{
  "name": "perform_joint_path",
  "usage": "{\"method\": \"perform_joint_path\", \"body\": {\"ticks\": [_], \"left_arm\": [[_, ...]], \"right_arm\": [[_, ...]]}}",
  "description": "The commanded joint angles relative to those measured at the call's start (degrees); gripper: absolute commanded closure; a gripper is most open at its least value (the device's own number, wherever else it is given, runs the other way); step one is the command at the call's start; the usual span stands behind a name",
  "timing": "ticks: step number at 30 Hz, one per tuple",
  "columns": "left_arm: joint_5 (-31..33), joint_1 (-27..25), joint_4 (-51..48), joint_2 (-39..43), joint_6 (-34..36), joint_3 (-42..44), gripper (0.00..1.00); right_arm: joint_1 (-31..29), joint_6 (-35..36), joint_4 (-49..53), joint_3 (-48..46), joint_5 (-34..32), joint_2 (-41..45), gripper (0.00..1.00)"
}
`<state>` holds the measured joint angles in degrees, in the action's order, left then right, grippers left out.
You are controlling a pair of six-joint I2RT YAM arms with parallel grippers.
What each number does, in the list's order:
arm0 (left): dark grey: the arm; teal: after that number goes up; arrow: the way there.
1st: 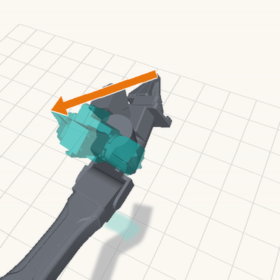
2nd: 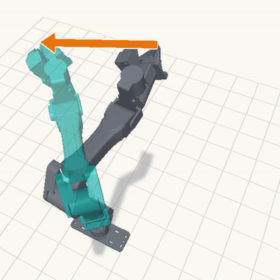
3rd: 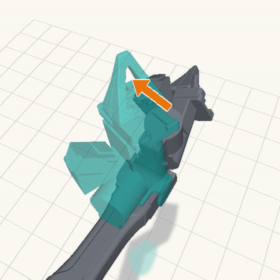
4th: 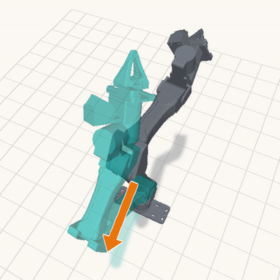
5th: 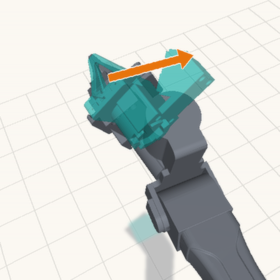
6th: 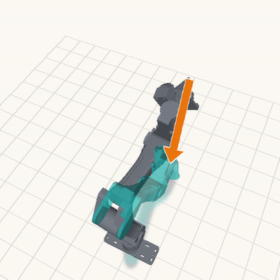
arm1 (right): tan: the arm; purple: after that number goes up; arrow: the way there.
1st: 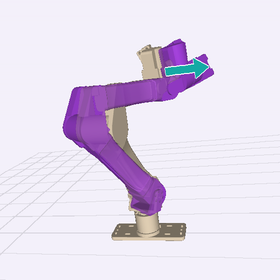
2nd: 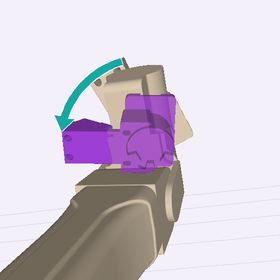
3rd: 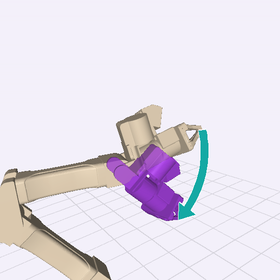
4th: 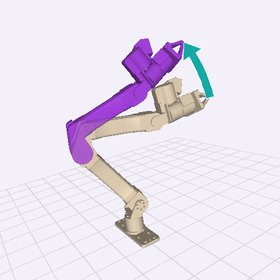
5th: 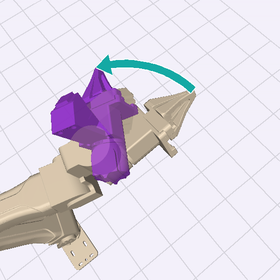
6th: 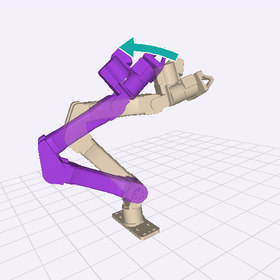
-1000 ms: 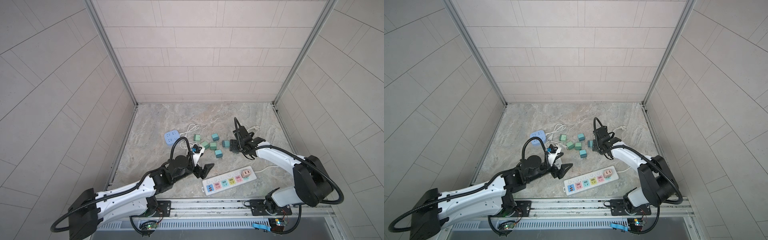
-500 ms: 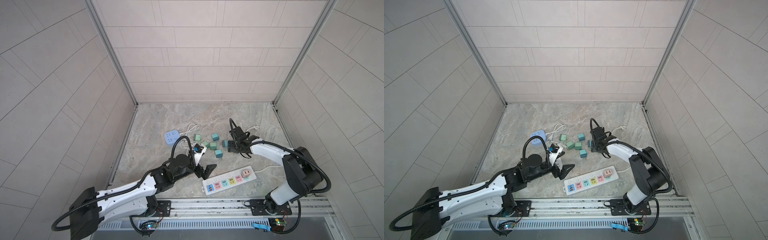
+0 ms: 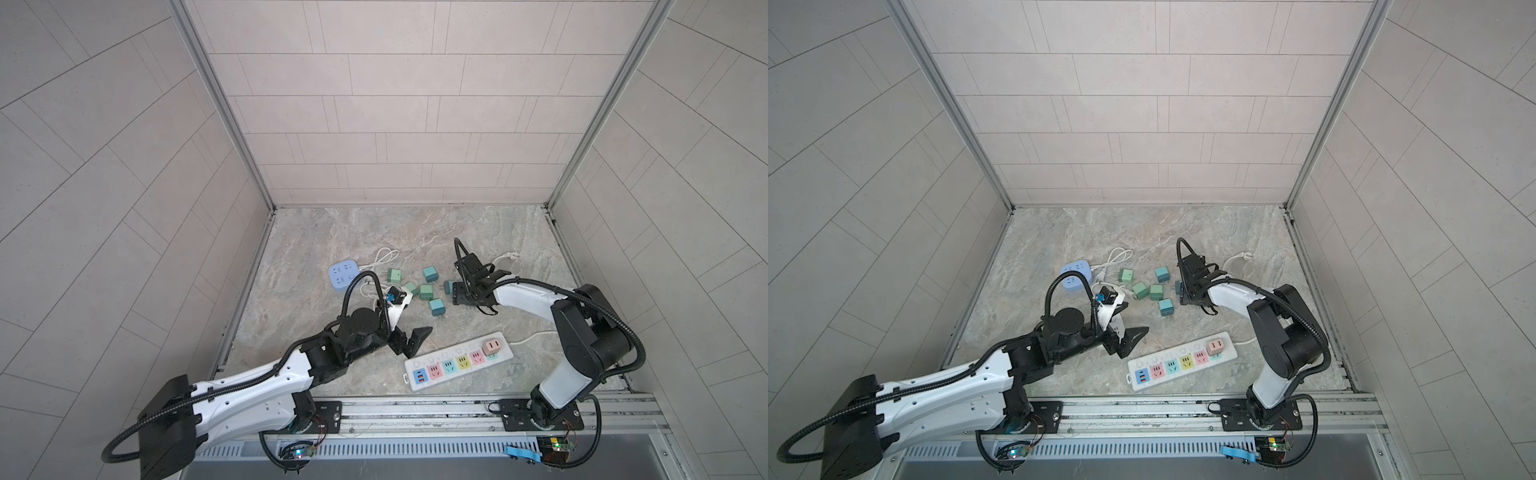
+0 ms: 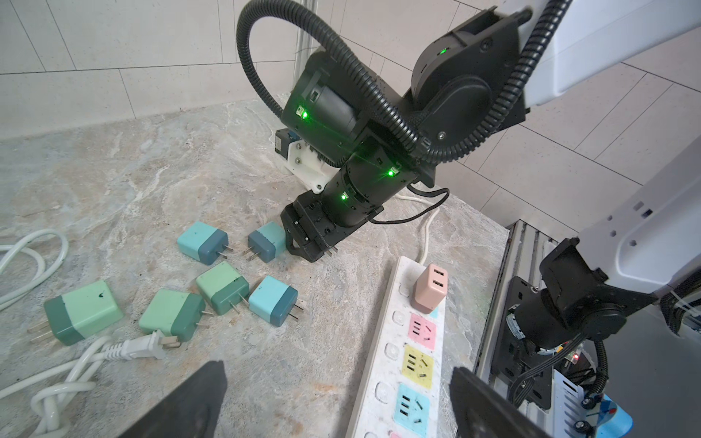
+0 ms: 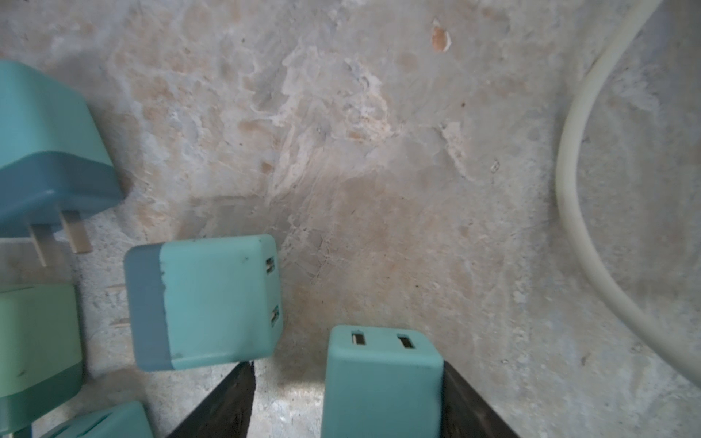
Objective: Insert the plug
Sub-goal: 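Move the right gripper over a teal adapter and close on it, then lift the teal adapter toward the left gripper while the left gripper reaches toward it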
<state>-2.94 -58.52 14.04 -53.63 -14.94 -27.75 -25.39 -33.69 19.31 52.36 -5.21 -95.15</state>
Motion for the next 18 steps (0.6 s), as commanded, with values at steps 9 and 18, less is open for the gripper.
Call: {"method": "perform_joint_path", "body": {"ticks": [9, 18], "left_arm": [[1.40, 0.25, -1.11, 1.43, -0.18, -1.19, 0.00], [1.45, 0.26, -0.78, 1.50, -0.54, -0.99, 0.00]], "right_arm": [[-0.27, -1.46, -1.87, -0.94, 0.16, -2.00, 0.30], [-0.45, -1.12, -2.52, -1.73, 0.61, -1.97, 0.33]]}}
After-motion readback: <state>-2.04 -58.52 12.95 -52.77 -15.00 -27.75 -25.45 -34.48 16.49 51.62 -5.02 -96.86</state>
